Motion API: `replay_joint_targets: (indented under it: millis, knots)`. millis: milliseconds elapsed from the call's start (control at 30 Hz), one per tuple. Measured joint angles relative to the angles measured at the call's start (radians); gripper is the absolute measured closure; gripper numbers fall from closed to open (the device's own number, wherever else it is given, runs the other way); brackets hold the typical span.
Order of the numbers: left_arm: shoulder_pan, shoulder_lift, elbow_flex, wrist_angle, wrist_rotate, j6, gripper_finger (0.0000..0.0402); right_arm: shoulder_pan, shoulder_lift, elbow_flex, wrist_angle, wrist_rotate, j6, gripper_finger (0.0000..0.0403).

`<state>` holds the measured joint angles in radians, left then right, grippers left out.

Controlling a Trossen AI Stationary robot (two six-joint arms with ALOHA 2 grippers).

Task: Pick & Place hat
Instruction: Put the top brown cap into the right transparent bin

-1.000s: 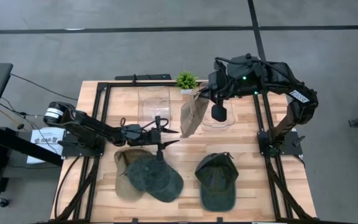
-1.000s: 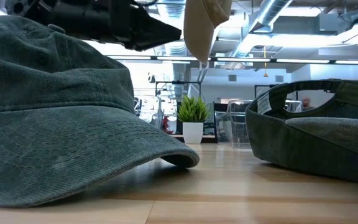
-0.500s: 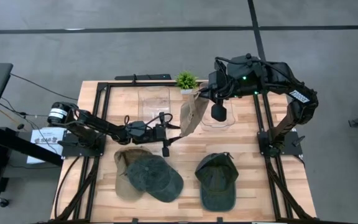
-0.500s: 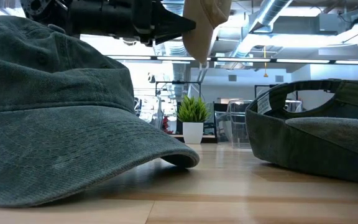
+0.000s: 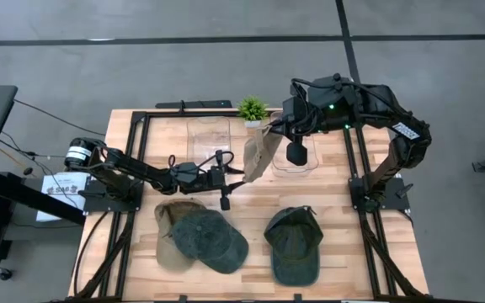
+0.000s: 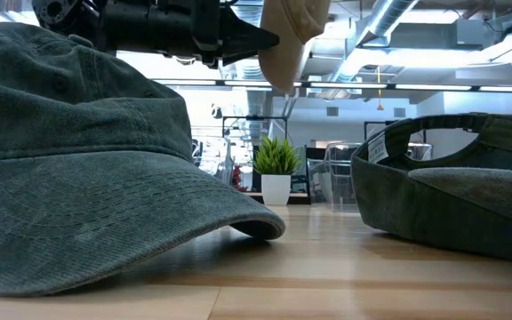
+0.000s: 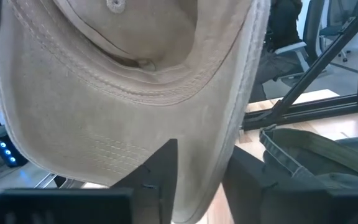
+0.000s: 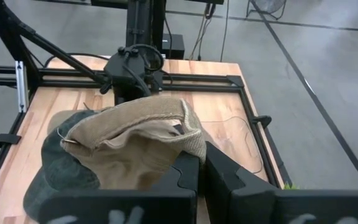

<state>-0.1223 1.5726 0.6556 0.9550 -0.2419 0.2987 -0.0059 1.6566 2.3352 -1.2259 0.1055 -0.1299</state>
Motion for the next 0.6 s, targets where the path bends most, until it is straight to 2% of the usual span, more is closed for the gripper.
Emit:
replay_joint_targets:
  millis: [233, 600]
  knots:
    - [-0.001, -0.001, 0.0, 0.003, 0.006, 0.004, 0.0385, 0.0, 0.0, 0.0, -0.002, 0.001, 0.0, 0.0402]
    - [0.0, -0.002, 0.0, 0.0, 0.007, 0.003, 0.0389, 0.0, 0.0, 0.0, -0.002, 0.002, 0.0, 0.0402]
